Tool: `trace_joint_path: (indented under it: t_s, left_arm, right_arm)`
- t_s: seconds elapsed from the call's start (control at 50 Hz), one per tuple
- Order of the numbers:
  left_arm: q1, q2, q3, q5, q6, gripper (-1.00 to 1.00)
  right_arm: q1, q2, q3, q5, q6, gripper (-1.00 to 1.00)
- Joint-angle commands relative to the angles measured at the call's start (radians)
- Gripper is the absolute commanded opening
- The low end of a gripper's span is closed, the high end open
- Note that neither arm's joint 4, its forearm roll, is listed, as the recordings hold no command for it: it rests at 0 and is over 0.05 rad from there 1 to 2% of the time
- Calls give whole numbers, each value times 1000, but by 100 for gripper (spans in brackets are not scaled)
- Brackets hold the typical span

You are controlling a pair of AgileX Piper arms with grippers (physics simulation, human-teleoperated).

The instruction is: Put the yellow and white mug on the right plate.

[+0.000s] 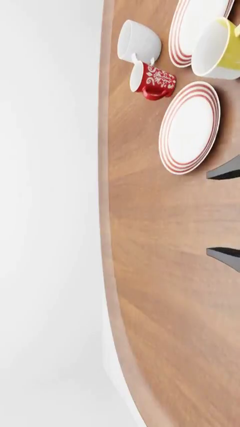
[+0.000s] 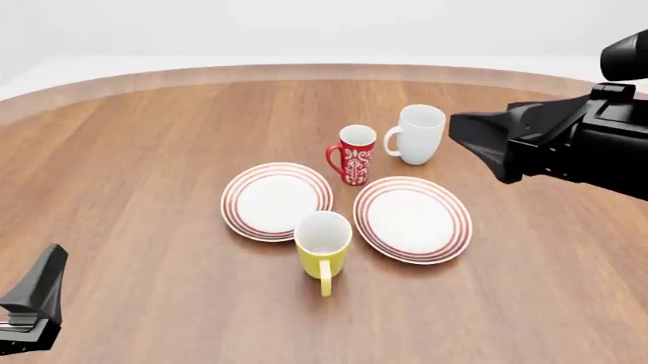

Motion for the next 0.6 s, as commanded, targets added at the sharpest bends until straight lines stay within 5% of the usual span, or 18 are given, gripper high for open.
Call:
trace_joint_path:
  t_s: [0.02, 0.6]
  left_arm:
    - [0, 0, 0, 0, 0, 100]
    - [0, 0, 0, 0, 0, 100]
  right_arm:
    - [39, 40, 3, -27, -1, 100]
    - [48, 64, -33, -11, -14, 100]
